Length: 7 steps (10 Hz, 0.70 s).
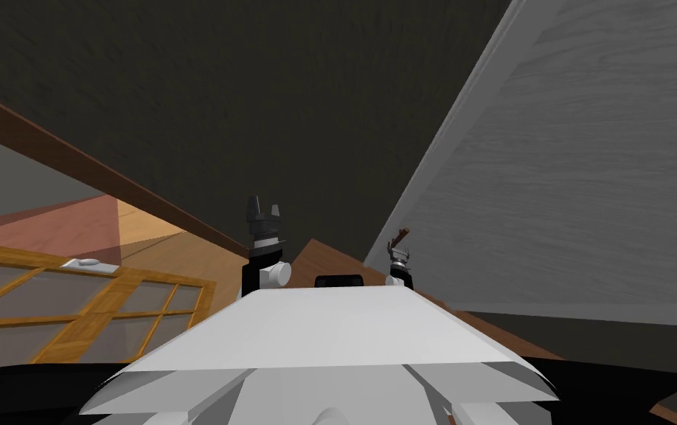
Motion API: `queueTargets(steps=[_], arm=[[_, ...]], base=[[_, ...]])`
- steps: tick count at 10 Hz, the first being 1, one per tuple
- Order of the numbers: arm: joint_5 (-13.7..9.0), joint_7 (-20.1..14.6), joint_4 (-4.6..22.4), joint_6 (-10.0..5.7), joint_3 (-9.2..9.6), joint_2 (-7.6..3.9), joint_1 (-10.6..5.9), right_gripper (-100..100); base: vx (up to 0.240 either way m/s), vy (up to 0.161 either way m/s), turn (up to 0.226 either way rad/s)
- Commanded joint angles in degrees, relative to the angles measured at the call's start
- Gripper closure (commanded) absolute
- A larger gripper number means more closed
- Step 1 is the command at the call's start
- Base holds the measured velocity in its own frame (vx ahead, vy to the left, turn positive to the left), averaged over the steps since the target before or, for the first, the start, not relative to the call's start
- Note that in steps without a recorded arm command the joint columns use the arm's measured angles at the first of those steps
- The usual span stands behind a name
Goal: Pull the door open
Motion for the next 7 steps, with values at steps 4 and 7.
queueTargets(steps=[4,7], arm=[[-0.7,-2.6,-0.3,0.03,-0.49,-2.66,1.56,-100],[-0.7,-2.6,-0.3,0.03,-0.49,-2.66,1.56,100]], base=[[0.142,-0.014,0.038],[-0.024,0.002,0.008]])
